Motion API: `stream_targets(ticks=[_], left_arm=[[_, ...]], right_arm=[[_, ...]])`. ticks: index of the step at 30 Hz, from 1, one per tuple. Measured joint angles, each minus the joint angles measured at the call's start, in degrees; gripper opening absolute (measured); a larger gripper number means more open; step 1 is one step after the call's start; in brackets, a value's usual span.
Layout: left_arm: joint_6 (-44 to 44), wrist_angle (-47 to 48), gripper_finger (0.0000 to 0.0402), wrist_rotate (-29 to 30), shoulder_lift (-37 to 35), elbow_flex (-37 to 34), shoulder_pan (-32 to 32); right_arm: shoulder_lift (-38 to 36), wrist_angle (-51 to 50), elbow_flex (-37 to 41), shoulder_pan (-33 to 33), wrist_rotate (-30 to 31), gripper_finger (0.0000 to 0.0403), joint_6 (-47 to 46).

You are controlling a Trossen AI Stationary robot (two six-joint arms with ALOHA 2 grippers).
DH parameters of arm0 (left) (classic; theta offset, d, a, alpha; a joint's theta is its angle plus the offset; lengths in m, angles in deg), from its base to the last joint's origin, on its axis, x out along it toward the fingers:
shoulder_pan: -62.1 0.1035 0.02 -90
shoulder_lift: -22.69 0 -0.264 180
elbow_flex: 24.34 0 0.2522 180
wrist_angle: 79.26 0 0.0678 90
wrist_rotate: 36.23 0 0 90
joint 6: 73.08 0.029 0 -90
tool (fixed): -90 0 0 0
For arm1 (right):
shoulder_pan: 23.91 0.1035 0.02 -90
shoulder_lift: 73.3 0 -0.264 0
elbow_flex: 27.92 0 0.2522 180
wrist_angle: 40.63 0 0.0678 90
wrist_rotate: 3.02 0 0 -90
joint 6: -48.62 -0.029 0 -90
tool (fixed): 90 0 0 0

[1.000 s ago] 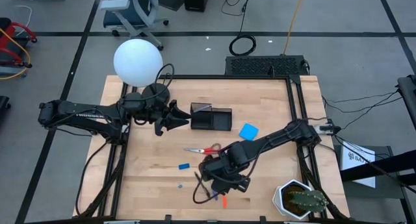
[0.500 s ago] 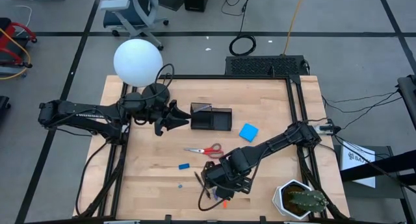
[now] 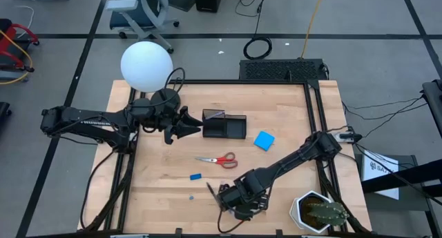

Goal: Pick and place office supplies into organizer
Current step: Put the orange pen into the black desk organizer

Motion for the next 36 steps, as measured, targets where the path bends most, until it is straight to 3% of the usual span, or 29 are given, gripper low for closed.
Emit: stream_targets(ticks=[13,24,36], left_arm=[[0.02,0.0,0.0182,0.0,0.0,0.0,0.0],[0.01,0.0,0.0182,0.0,0.0,0.0,0.0],[0.02,0.02,0.0182,0.0,0.0,0.0,-0.01]], right_arm=[[0.0,6.12,7.31,0.8,3.25,0.0251,4.14],[0.55,10.44,8.66,-0.53,2.94,0.0251,5.85],[4.96,7.69,8.7,-3.18,2.63,0.0251,2.23]])
